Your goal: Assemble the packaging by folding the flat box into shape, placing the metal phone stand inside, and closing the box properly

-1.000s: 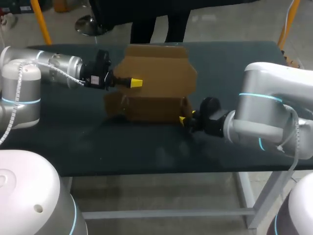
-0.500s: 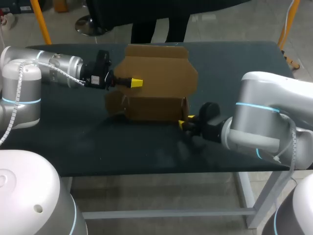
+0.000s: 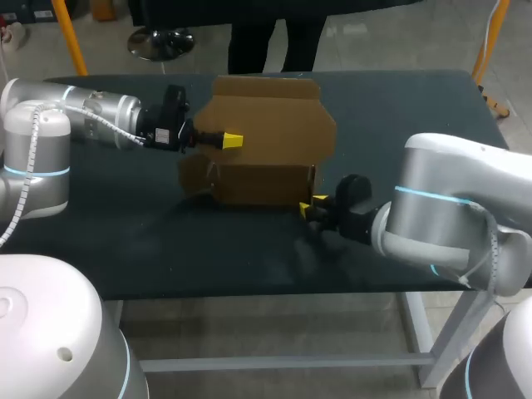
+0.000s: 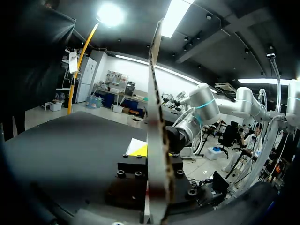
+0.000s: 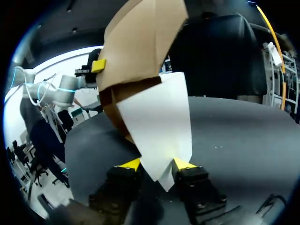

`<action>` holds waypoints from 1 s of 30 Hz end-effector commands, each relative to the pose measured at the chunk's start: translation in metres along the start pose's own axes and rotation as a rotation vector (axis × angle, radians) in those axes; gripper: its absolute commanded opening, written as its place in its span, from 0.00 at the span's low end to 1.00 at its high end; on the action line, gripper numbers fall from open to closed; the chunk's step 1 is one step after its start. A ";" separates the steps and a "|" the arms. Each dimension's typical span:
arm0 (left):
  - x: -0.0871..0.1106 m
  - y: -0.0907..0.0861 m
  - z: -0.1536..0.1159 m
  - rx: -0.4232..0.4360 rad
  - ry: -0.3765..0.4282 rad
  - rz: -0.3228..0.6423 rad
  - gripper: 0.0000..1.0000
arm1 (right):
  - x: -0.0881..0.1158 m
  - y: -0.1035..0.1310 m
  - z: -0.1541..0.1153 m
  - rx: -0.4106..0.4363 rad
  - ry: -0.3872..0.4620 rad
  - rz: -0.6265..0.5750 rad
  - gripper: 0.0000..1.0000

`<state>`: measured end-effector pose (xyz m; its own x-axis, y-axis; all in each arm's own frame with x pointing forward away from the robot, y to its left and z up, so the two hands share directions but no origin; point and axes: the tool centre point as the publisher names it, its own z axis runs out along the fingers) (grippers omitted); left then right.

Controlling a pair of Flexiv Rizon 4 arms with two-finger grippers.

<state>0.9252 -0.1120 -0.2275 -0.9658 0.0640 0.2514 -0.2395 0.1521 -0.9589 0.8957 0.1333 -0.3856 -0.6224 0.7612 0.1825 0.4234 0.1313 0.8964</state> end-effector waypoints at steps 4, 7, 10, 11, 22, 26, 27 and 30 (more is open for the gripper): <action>-0.001 0.003 0.001 -0.001 0.003 0.000 0.00 | 0.002 -0.002 -0.001 -0.037 -0.034 0.056 0.45; -0.001 0.003 0.001 -0.001 0.003 0.000 0.00 | 0.003 -0.004 -0.003 -0.041 -0.014 0.065 0.45; -0.001 0.003 0.001 -0.001 0.003 0.000 0.00 | 0.003 -0.005 -0.007 -0.036 -0.022 0.047 0.45; -0.001 0.003 0.001 -0.001 0.003 0.000 0.00 | 0.002 -0.006 -0.009 -0.036 -0.023 0.039 0.45; -0.001 0.003 0.001 -0.001 0.003 0.000 0.00 | 0.001 -0.007 -0.036 0.005 0.004 -0.075 0.43; -0.001 0.003 0.001 -0.001 0.003 0.000 0.00 | -0.003 -0.008 -0.047 0.014 0.015 -0.116 0.43; -0.001 0.003 0.001 -0.001 0.003 0.000 0.00 | -0.004 -0.008 -0.051 0.015 0.017 -0.130 0.43; -0.001 0.003 0.001 -0.001 0.003 0.000 0.00 | -0.009 -0.009 -0.059 0.011 0.022 -0.161 0.44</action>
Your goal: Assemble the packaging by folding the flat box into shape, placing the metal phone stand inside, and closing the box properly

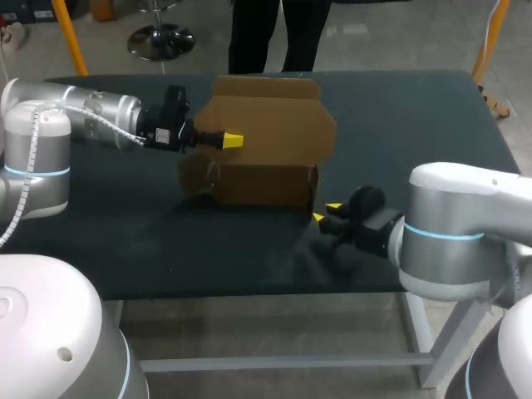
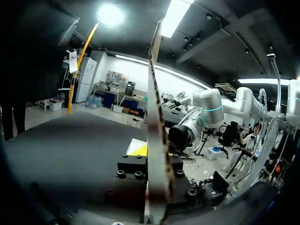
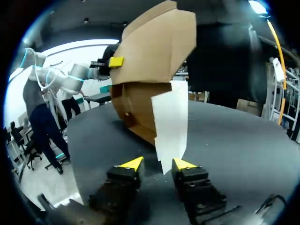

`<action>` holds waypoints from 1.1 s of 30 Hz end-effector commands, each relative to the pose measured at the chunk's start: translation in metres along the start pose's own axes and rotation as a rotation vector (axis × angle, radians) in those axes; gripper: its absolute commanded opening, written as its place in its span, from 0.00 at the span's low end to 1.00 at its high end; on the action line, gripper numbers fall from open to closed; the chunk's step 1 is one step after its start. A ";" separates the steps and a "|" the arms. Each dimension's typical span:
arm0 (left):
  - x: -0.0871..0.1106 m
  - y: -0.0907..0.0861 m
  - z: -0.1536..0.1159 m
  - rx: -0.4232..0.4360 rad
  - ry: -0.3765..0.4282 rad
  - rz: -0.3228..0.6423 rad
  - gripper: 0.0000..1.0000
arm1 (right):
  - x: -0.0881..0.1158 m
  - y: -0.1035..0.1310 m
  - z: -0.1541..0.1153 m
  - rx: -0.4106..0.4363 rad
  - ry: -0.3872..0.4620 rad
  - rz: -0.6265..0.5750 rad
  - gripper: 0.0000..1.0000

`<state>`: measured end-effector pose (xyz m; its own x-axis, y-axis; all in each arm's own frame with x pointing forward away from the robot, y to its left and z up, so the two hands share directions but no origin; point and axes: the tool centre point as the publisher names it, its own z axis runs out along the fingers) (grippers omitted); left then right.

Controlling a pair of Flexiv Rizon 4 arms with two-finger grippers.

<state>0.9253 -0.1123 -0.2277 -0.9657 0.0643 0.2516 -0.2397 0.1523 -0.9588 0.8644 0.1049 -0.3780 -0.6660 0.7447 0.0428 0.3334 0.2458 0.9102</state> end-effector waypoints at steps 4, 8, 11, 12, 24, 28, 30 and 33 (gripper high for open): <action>-0.001 0.003 0.000 -0.001 0.003 0.000 0.00 | -0.020 -0.002 -0.023 0.000 0.046 -0.034 0.44; -0.001 0.003 0.000 -0.001 0.003 0.000 0.00 | -0.031 -0.002 -0.021 -0.001 0.073 -0.062 0.44; -0.001 0.003 0.000 -0.001 0.003 0.000 0.00 | -0.038 0.000 -0.016 -0.006 0.090 -0.074 0.46; -0.001 0.003 0.000 -0.001 0.003 0.000 0.00 | -0.040 0.001 -0.014 -0.007 0.097 -0.081 0.46; -0.001 0.003 0.000 -0.001 0.003 0.000 0.00 | -0.051 0.013 0.013 -0.019 0.185 -0.190 0.47; -0.001 0.003 0.000 -0.001 0.003 0.000 0.00 | -0.049 0.013 0.019 -0.028 0.214 -0.209 0.48; -0.001 0.003 0.000 -0.001 0.003 0.000 0.00 | -0.047 0.014 0.021 -0.038 0.224 -0.217 0.48; -0.001 0.003 0.000 -0.001 0.003 0.000 0.00 | -0.044 0.015 0.023 -0.050 0.238 -0.227 0.49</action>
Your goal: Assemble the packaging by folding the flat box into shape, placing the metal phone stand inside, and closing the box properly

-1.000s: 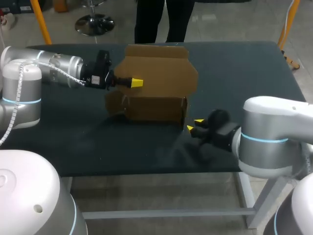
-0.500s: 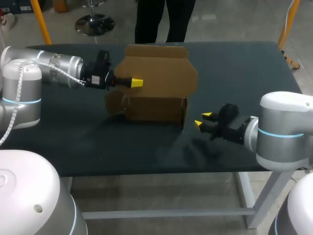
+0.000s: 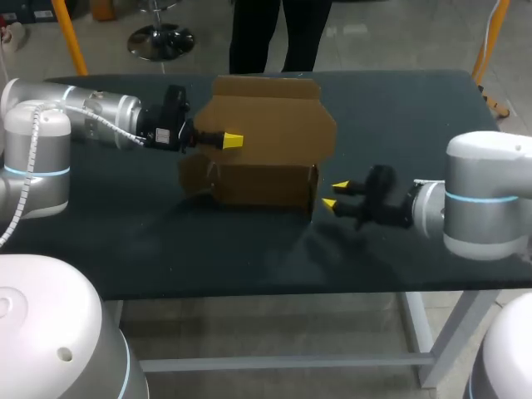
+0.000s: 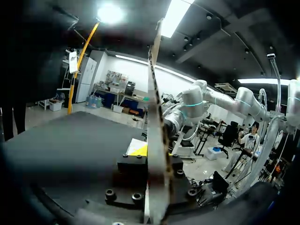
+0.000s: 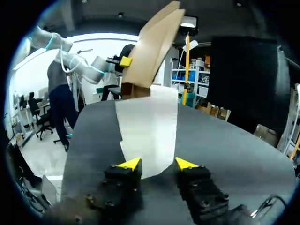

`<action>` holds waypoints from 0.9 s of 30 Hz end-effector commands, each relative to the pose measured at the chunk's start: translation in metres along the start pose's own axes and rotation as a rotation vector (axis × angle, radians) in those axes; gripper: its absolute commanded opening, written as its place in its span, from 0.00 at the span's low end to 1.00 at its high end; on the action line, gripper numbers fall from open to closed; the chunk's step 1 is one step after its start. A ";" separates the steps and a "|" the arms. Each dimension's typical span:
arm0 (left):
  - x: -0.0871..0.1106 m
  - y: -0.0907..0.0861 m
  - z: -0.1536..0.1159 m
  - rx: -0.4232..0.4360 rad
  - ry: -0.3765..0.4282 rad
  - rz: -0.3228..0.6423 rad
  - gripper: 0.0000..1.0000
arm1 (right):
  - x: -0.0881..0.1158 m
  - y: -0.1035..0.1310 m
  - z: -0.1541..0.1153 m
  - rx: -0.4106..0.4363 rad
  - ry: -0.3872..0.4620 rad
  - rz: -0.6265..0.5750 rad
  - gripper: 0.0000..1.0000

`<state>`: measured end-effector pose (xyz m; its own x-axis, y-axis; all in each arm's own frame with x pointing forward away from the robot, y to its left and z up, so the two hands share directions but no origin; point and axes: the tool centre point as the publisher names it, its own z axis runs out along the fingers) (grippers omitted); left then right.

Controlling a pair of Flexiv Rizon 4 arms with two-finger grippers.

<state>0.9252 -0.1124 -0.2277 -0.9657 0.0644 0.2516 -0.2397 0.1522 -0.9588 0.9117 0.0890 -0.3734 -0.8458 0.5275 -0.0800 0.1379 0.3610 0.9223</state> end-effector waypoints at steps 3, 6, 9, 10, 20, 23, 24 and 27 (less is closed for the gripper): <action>-0.001 0.003 0.000 -0.001 0.003 0.000 0.00 | 0.001 0.001 0.006 -0.019 0.033 -0.017 0.49; -0.001 0.003 0.000 -0.001 0.003 0.000 0.00 | 0.002 0.005 0.007 -0.023 0.037 -0.031 0.49; -0.001 0.003 0.000 -0.001 0.003 0.000 0.00 | 0.002 0.008 0.009 -0.029 0.042 -0.040 0.49; -0.001 0.003 0.000 -0.001 0.003 0.000 0.00 | 0.002 0.010 0.010 -0.032 0.044 -0.044 0.49; -0.001 0.003 0.000 -0.001 0.003 0.000 0.00 | 0.005 0.016 0.027 -0.045 0.051 -0.054 0.48; -0.001 0.003 0.000 -0.001 0.003 0.000 0.00 | 0.006 0.017 0.030 -0.054 0.038 -0.050 0.48; -0.001 0.003 0.000 -0.001 0.003 0.000 0.00 | 0.006 0.017 0.030 -0.057 0.033 -0.049 0.48; -0.001 0.003 0.000 -0.001 0.003 0.000 0.00 | 0.007 0.018 0.031 -0.071 0.014 -0.040 0.47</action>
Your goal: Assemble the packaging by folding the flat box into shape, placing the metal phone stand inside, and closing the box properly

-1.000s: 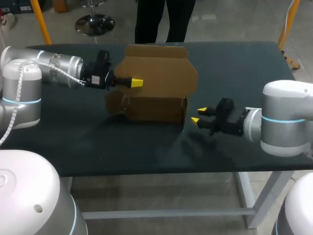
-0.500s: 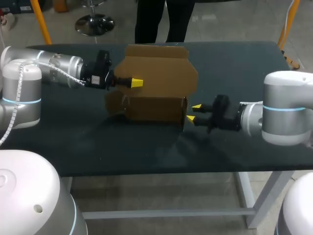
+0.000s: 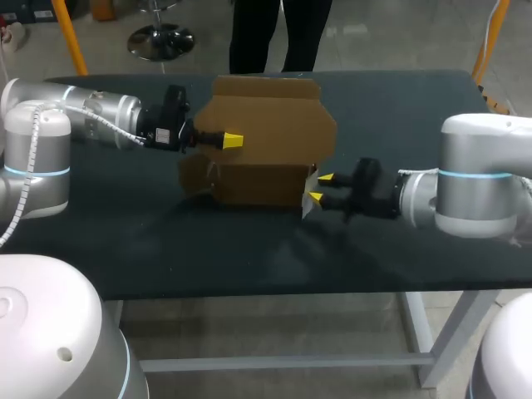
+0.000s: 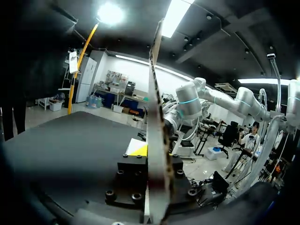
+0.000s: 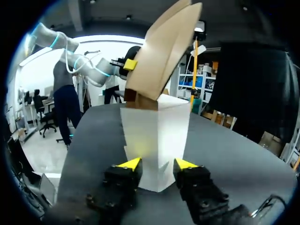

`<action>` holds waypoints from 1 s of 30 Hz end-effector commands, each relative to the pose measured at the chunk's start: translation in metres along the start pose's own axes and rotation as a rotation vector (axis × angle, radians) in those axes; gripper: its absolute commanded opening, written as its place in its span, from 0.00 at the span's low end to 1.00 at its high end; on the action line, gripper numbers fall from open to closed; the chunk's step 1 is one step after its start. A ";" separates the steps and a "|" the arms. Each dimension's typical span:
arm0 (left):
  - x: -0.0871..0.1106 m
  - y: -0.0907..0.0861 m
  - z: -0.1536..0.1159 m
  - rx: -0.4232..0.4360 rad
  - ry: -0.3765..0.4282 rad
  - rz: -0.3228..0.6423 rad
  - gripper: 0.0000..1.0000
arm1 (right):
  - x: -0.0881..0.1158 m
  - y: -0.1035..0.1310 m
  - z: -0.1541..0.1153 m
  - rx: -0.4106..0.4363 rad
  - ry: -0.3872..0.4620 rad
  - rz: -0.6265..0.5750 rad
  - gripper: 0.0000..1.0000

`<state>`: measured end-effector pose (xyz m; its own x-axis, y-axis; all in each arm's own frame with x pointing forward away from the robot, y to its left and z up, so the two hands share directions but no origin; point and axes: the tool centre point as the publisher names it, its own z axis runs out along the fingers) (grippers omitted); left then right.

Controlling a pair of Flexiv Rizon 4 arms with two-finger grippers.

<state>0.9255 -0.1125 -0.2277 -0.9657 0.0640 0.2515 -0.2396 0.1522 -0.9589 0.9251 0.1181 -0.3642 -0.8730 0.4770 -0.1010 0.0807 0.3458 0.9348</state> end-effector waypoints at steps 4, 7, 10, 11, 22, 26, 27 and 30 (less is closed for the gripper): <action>-0.001 0.003 0.000 -0.001 0.003 0.000 0.00 | 0.006 0.000 0.006 -0.041 -0.046 0.007 0.47; -0.001 0.003 0.000 -0.001 0.003 0.000 0.00 | 0.007 0.001 0.007 -0.051 -0.064 0.015 0.47; -0.001 0.003 0.000 -0.001 0.003 0.000 0.00 | 0.008 0.002 0.008 -0.065 -0.087 0.028 0.47; -0.001 0.003 0.000 -0.001 0.003 0.000 0.00 | 0.008 0.002 0.008 -0.068 -0.095 0.033 0.47; -0.001 0.003 0.000 -0.001 0.003 0.000 0.00 | 0.005 0.004 0.011 -0.094 -0.222 0.076 0.44; -0.001 0.003 0.000 -0.001 0.003 0.000 0.00 | 0.004 0.007 0.014 -0.102 -0.273 0.087 0.43; -0.001 0.003 0.000 -0.001 0.003 0.000 0.00 | 0.004 0.007 0.015 -0.104 -0.281 0.091 0.44; -0.001 0.003 0.000 -0.001 0.003 0.000 0.00 | 0.003 0.008 0.019 -0.103 -0.326 0.106 0.44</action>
<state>0.9254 -0.1124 -0.2279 -0.9657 0.0638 0.2516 -0.2398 0.1524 -0.9588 0.9305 0.1303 -0.3589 -0.7726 0.6329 -0.0498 0.1144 0.2160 0.9697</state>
